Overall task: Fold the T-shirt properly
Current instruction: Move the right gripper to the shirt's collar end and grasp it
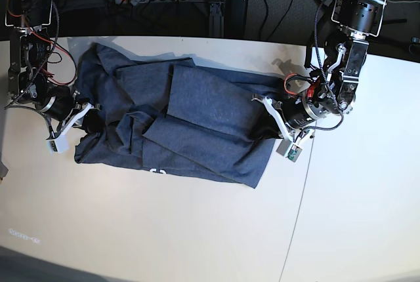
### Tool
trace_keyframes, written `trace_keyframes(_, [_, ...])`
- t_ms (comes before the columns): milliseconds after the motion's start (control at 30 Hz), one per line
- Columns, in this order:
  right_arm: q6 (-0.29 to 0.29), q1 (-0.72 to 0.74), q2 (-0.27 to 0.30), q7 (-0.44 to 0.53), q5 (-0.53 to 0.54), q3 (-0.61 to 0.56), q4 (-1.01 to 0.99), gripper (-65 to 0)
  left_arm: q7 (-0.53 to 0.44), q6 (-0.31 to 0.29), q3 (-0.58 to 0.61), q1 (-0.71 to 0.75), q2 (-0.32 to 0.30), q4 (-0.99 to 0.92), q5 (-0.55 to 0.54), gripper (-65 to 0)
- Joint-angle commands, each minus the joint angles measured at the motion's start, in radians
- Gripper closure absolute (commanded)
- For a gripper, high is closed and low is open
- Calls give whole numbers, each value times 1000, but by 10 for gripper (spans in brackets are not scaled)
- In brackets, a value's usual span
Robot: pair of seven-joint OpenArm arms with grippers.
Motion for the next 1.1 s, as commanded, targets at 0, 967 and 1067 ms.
trace_keyframes(0, [69, -10, 14, -68, -95, -8, -11, 0, 64, 14, 1, 3, -13, 14, 32, 0])
trace_keyframes(967, [66, 3, 174, -80, 80, 13, 64, 0, 134, 8, -124, 135, -51, 290, 62, 0])
trace_keyframes(1067, [67, 3, 143, -101, 116, 52, 179, 0, 101, 8, -124, 165, -51, 271, 110, 0])
